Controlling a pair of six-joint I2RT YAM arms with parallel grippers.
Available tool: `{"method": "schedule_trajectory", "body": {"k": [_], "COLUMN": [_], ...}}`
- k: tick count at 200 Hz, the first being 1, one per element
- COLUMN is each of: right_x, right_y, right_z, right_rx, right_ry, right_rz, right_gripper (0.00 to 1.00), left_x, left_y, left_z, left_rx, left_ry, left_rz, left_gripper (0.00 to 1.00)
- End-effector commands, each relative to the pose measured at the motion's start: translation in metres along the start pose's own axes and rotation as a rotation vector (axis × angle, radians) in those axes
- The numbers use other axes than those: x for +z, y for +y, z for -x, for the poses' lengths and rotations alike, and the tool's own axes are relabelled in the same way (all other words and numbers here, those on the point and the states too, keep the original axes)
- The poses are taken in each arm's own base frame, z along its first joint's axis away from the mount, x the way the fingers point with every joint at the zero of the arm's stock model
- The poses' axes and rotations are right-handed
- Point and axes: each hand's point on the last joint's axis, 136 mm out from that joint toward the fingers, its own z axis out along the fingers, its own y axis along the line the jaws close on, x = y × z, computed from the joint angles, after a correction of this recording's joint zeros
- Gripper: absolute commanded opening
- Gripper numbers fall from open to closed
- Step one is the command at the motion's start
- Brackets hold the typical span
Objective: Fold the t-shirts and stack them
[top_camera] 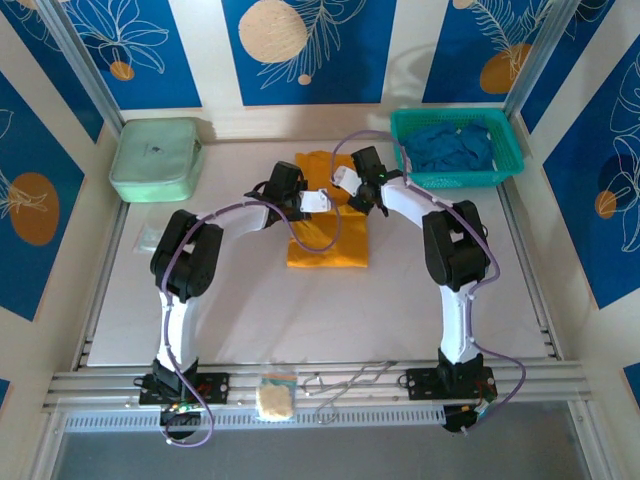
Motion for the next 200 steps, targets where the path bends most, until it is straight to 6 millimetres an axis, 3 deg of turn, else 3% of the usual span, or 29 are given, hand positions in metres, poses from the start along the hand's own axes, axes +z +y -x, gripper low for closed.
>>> {"method": "schedule_trajectory", "body": {"k": [1,23,45,64,79,109,128,146,173,200], "right_x": [-0.007,-0.021,-0.045,-0.072,-0.096,-0.139,-0.157,-0.161,-0.151,-0.136], "right_y": [-0.034,-0.054,-0.063,-0.052,-0.027,0.039,0.085,0.119,0.146,0.154], "right_z": [0.013,0.016,0.021,0.027,0.025,0.0,-0.022,-0.044,-0.072,-0.087], "right_rx": [0.123,0.203,0.23,0.161,0.039,-0.218,-0.388,-0.547,-0.726,-0.828], "right_ry": [-0.034,-0.061,-0.105,-0.185,-0.267,-0.388,-0.385,-0.323,-0.172,-0.099], "right_rz": [-0.1,-0.135,-0.153,-0.128,-0.069,0.115,0.255,0.341,0.415,0.446], "right_gripper": [0.24,0.3,0.32,0.35,0.39,0.49,0.52,0.57,0.66,0.69], "left_x": [-0.003,-0.011,-0.031,-0.062,-0.091,-0.141,-0.157,-0.165,-0.164,-0.158], "left_y": [0.039,0.062,0.087,0.096,0.092,0.047,0.01,-0.033,-0.076,-0.09], "left_z": [0.002,-0.003,-0.007,0.003,0.015,0.034,0.032,0.023,0.003,-0.002], "left_rx": [-0.032,-0.078,-0.133,-0.152,-0.15,-0.061,0.0,0.103,0.242,0.297], "left_ry": [-0.004,0.037,0.066,0.012,-0.063,-0.208,-0.218,-0.185,-0.097,-0.061], "left_rz": [0.136,0.249,0.362,0.407,0.405,0.251,0.123,-0.031,-0.176,-0.23], "left_gripper": [0.71,0.75,0.75,0.77,0.79,0.81,0.81,0.81,0.82,0.83]}}
